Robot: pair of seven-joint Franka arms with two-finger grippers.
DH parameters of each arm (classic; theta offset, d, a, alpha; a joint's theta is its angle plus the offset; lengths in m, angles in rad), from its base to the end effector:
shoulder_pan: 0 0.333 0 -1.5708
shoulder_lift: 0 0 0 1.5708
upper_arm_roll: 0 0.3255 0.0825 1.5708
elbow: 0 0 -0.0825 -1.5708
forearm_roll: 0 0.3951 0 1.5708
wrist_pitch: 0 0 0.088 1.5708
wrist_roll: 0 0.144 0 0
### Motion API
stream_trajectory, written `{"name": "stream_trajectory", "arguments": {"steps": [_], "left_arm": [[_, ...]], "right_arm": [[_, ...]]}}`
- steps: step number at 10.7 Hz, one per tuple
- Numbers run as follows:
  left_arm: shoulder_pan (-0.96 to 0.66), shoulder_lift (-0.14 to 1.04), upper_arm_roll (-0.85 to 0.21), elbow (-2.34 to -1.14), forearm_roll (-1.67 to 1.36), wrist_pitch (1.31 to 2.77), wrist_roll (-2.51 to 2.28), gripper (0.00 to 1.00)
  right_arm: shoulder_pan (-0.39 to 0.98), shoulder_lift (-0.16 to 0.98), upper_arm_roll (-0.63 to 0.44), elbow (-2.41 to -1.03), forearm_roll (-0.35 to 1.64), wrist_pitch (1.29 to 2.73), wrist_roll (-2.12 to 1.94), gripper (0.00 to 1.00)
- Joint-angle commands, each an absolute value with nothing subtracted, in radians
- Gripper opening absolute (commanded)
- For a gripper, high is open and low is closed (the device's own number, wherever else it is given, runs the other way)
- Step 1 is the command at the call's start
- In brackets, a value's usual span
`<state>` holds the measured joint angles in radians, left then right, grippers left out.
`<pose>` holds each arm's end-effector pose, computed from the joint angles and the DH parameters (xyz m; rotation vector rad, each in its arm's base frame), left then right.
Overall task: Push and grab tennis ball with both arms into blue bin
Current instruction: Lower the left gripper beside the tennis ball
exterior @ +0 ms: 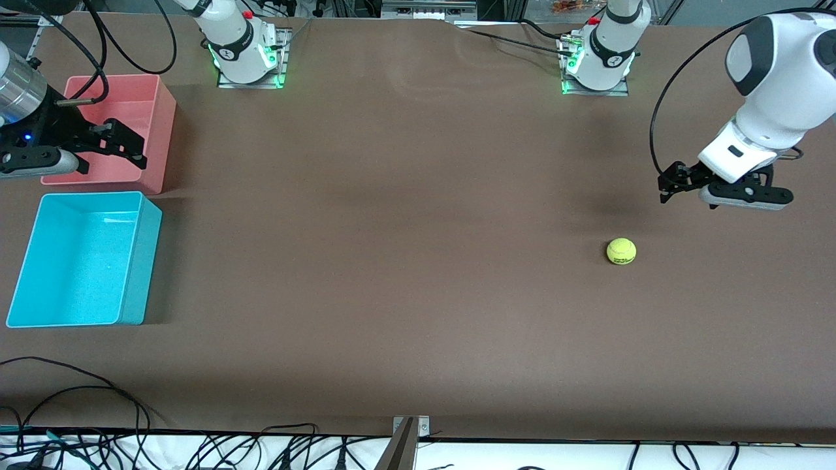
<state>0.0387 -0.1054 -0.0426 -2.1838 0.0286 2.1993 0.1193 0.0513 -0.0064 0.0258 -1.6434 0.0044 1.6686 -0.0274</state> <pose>0.5379 -0.0005 0.4131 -3.0931 0.2148 -0.1846 0.5709 0.0447 0.5741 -3.1319 -0.1632 -0.0494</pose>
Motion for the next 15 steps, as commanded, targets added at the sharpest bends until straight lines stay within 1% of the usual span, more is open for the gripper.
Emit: {"name": "stream_trajectory", "arguments": {"steps": [1,2,3,5,6,7,8,9,13,15], "left_arm": [[0.032,-0.083,-0.038,-2.232,0.057,2.285,0.211,0.91],[0.032,-0.074,-0.037,-2.240,0.093,2.298,0.283,0.77],[0.032,-0.071,-0.037,-2.243,0.142,2.302,0.334,0.54],[0.034,-0.039,-0.037,-2.246,0.152,2.307,0.368,0.39],[0.034,-0.031,-0.037,-2.250,0.153,2.306,0.391,0.27],[0.034,-0.028,-0.037,-2.256,0.153,2.306,0.455,0.11],[0.034,-0.025,-0.037,-2.256,0.153,2.307,0.507,0.03],[0.034,-0.015,-0.037,-2.256,0.153,2.310,0.541,0.00],[0.040,0.058,-0.037,-2.270,0.155,2.416,0.561,0.00],[0.049,0.090,-0.034,-2.272,0.172,2.494,0.746,0.00]], "right_arm": [[0.051,-0.020,0.028,-1.663,-0.006,1.669,-0.028,1.00],[0.052,-0.018,0.029,-1.663,-0.008,1.667,-0.029,1.00],[0.051,-0.020,0.029,-1.664,-0.008,1.670,-0.031,1.00],[0.051,-0.023,0.029,-1.674,-0.008,1.674,-0.029,1.00],[0.051,-0.023,0.029,-1.674,-0.008,1.672,-0.029,1.00],[0.051,-0.020,0.029,-1.675,-0.008,1.678,-0.029,1.00],[0.051,-0.020,0.029,-1.675,-0.005,1.692,-0.028,1.00],[0.052,-0.018,0.029,-1.675,-0.005,1.695,-0.028,1.00],[0.057,-0.026,0.029,-1.675,0.000,1.694,-0.026,1.00],[0.057,-0.026,0.031,-1.678,0.006,1.697,-0.026,1.00]]}}
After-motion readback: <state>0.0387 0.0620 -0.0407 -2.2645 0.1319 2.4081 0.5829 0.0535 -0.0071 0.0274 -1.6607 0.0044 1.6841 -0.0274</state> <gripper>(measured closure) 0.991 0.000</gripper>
